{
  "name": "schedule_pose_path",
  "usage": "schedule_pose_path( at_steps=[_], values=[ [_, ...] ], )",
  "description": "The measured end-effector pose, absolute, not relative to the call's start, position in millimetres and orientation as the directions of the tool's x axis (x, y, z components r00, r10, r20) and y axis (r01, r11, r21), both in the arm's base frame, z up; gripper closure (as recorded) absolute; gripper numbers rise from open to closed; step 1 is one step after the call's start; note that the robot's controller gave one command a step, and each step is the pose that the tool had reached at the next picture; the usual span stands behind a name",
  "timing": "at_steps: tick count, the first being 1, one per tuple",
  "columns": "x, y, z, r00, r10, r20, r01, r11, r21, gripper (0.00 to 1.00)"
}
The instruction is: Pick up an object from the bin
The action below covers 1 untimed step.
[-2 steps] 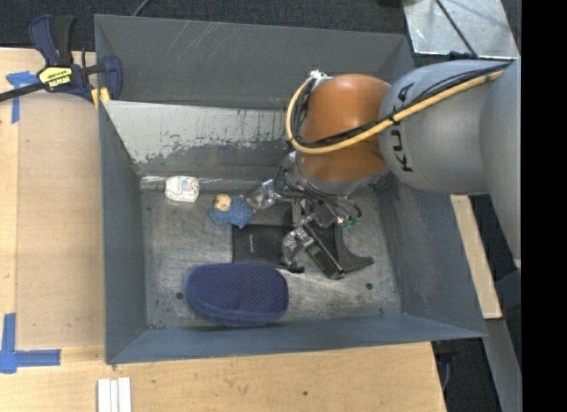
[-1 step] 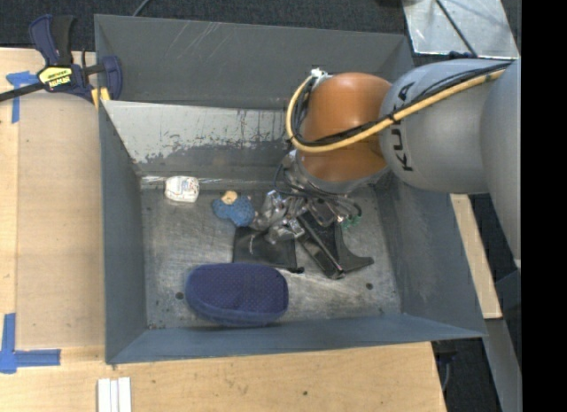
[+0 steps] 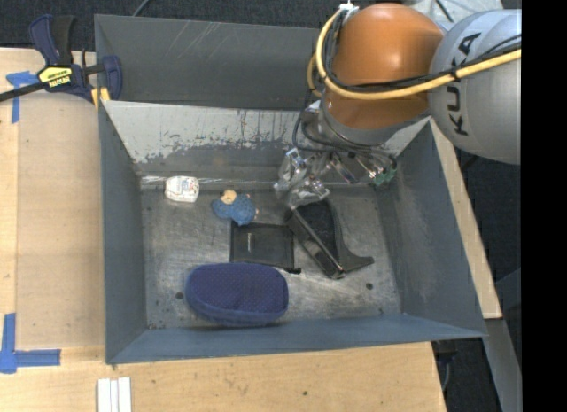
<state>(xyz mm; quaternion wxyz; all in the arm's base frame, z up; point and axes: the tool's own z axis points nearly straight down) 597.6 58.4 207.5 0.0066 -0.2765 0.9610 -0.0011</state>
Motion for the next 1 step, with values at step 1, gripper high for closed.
schedule_pose_path(
  at_steps=[1],
  values=[
    [595.5,57.8,202.4,-0.848,-0.53,-0.004,-0.53,0.848,-0.001,0.0]
  ],
)
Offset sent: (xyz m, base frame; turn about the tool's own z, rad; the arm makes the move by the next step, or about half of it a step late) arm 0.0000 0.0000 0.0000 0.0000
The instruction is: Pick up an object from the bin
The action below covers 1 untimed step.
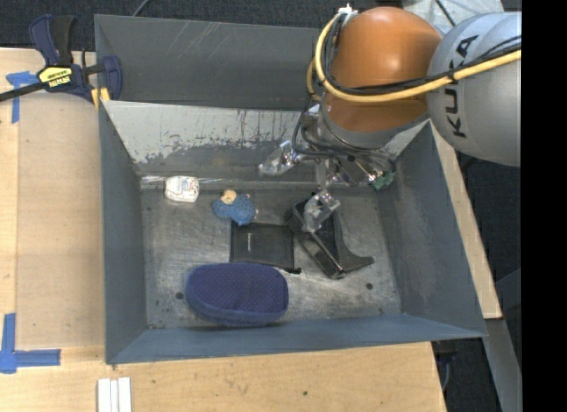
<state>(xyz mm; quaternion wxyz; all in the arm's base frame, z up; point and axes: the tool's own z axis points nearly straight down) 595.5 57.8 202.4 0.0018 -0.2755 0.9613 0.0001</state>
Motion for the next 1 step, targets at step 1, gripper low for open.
schedule_pose_path(
  at_steps=[1],
  values=[
    [599.5,62.7,79.4,-0.932,-0.362,-0.002,-0.362,0.932,0.0,0.0]
  ],
)
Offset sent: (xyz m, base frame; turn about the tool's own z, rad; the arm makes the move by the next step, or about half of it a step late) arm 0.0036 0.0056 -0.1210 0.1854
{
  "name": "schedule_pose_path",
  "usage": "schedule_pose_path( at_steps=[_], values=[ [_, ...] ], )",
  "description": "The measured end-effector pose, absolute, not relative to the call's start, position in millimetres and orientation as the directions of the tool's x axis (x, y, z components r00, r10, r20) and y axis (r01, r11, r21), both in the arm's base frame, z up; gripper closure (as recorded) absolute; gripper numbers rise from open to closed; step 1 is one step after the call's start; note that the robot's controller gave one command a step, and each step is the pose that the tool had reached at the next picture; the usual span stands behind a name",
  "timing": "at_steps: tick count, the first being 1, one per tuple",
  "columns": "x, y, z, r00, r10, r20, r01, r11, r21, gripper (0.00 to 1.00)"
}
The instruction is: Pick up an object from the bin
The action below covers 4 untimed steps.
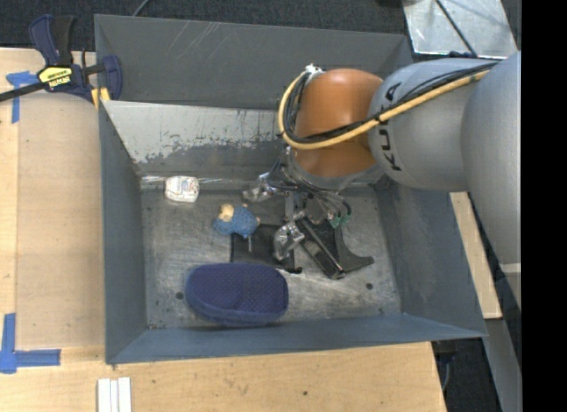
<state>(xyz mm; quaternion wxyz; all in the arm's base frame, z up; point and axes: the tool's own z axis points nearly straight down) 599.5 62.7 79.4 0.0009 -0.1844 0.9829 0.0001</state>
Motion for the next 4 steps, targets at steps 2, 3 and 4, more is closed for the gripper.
schedule_pose_path(
  at_steps=[2,3,4],
  values=[
    [583.3,77,182,-0.9,-0.436,-0.011,-0.436,0.9,-0.003,1.0],
    [582.2,76,177,-0.901,-0.434,-0.004,-0.434,0.901,-0.001,0.0],
    [610.9,97,77,-0.769,-0.639,-0.001,-0.639,0.769,0.0,0.0]
  ],
)
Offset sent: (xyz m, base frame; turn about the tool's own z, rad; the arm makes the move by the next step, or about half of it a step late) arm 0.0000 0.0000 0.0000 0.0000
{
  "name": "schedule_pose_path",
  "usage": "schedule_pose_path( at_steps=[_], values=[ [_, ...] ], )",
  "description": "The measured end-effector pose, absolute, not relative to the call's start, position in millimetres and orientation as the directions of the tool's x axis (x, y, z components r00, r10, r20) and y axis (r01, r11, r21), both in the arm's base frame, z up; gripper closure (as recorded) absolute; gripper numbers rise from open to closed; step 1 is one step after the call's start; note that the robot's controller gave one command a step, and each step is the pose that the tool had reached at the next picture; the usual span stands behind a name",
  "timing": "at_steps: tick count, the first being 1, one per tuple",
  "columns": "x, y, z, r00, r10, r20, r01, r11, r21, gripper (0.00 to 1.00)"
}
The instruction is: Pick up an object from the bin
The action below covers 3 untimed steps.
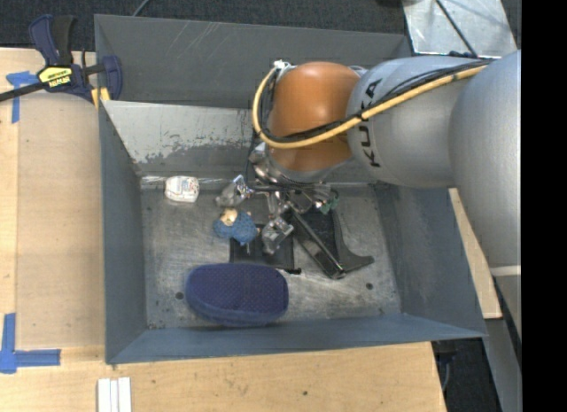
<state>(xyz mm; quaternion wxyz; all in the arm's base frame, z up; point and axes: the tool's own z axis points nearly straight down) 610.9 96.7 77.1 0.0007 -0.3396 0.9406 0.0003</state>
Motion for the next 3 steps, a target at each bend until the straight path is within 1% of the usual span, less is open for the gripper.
schedule_pose_path(
  at_steps=[1,2,3],
  values=[
    [612.0,96,79,-0.771,-0.637,-0.004,-0.637,0.771,-0.002,1.0],
    [610.8,124,175,-0.816,-0.578,-0.013,-0.578,0.816,-0.004,1.0],
    [613.8,127,260,-0.782,-0.623,-0.013,-0.623,0.782,-0.006,1.0]
  ],
)
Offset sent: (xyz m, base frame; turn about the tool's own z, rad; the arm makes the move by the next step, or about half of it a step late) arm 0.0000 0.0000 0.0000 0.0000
